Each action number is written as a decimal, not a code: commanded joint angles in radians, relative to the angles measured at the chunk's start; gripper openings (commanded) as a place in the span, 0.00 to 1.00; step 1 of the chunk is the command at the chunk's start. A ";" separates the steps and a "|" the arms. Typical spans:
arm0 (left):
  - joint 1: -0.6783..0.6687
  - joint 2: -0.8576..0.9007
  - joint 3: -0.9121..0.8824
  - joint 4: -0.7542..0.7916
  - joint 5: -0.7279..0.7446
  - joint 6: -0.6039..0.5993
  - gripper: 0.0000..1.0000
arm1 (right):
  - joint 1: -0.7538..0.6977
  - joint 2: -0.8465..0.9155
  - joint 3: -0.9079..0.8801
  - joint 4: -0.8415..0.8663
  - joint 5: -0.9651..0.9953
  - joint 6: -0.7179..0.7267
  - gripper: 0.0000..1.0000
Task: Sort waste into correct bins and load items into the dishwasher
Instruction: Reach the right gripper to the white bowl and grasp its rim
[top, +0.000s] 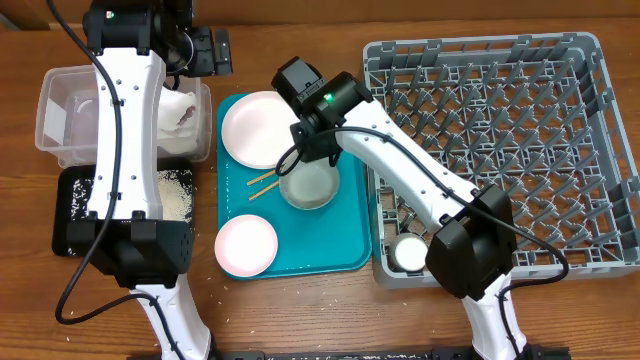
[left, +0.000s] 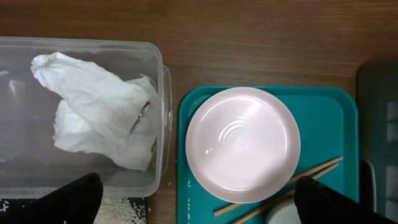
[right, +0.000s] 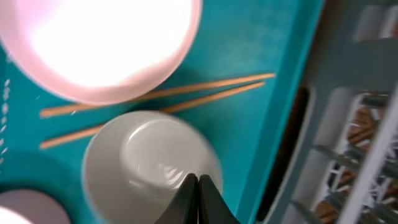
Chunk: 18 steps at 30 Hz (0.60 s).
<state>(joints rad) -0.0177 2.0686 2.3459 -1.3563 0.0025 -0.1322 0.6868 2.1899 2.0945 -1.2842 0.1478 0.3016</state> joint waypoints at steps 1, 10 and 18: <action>0.000 -0.029 0.024 0.003 -0.013 -0.003 1.00 | -0.060 -0.028 0.043 -0.003 0.079 0.038 0.04; 0.000 -0.029 0.024 0.003 -0.013 -0.003 1.00 | -0.121 -0.026 -0.031 0.016 -0.137 -0.022 0.37; 0.000 -0.029 0.024 0.003 -0.013 -0.003 1.00 | -0.115 -0.020 -0.204 0.108 -0.196 -0.021 0.50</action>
<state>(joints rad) -0.0177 2.0686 2.3459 -1.3563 0.0025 -0.1322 0.5709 2.1899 1.9320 -1.1965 -0.0109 0.2836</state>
